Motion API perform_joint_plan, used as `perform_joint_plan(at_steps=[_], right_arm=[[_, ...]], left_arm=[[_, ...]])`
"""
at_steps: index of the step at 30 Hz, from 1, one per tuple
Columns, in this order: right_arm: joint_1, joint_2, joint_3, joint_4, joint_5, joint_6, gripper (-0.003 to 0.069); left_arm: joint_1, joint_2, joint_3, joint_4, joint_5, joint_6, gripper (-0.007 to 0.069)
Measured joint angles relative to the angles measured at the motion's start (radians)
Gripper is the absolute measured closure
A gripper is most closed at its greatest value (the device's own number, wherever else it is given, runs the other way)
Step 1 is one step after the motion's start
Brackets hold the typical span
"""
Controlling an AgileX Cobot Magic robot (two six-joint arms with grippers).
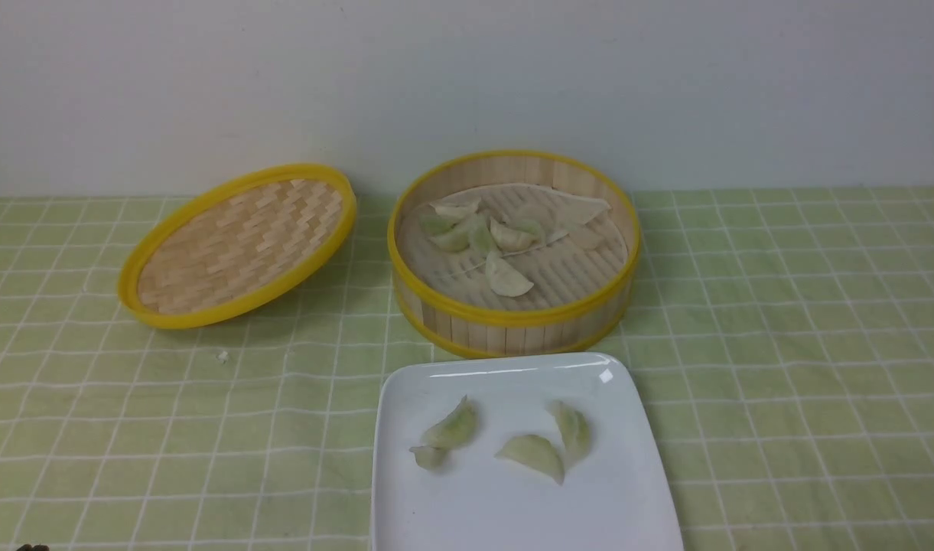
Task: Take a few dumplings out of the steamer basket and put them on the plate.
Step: Use the left arm to grab a dumpling from the steamer
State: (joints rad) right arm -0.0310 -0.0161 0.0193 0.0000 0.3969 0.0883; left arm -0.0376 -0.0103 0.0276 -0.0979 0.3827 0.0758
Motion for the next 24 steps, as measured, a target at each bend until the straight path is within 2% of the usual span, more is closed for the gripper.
perform_joint_plan(at_steps=[3, 8, 10, 12, 14, 17, 19, 21, 22, 23, 24], right_arm=[[0.000, 0.000, 0.000, 0.000, 0.000, 0.000, 0.0669], [0.000, 0.000, 0.000, 0.000, 0.000, 0.000, 0.0669], [0.000, 0.000, 0.000, 0.000, 0.000, 0.000, 0.0669], [0.000, 0.000, 0.000, 0.000, 0.000, 0.000, 0.0669], [0.000, 0.000, 0.000, 0.000, 0.000, 0.000, 0.0669], [0.000, 0.000, 0.006, 0.021, -0.043, 0.001, 0.0669], [0.000, 0.000, 0.010, 0.074, -0.096, 0.016, 0.0669], [0.000, 0.000, 0.010, 0.242, -0.233, 0.091, 0.0669], [0.000, 0.000, 0.010, 0.256, -0.233, 0.091, 0.0669], [0.000, 0.000, 0.010, 0.316, -0.282, 0.126, 0.0669], [0.000, 0.000, 0.010, 0.417, -0.338, 0.170, 0.0669]], left_arm=[[0.000, 0.000, 0.001, -0.020, -0.029, -0.008, 0.0631], [0.000, 0.000, 0.002, -0.183, -0.192, -0.060, 0.0631], [0.000, 0.000, 0.002, -0.287, -0.304, -0.076, 0.0631], [0.000, 0.000, 0.002, -0.332, -0.376, -0.085, 0.0631], [0.000, 0.000, 0.002, -0.444, -0.557, -0.105, 0.0631], [0.000, 0.000, -0.042, -0.492, -0.662, -0.137, 0.0631], [0.000, 0.002, -0.100, -0.485, -0.649, -0.144, 0.0631], [0.000, 0.048, -0.248, -0.435, -0.543, -0.146, 0.0631], [0.000, 0.055, -0.262, -0.424, -0.515, -0.146, 0.0631], [0.000, 0.087, -0.334, -0.402, -0.453, -0.146, 0.0631], [0.000, 0.171, -0.441, -0.359, -0.306, -0.145, 0.0631]])
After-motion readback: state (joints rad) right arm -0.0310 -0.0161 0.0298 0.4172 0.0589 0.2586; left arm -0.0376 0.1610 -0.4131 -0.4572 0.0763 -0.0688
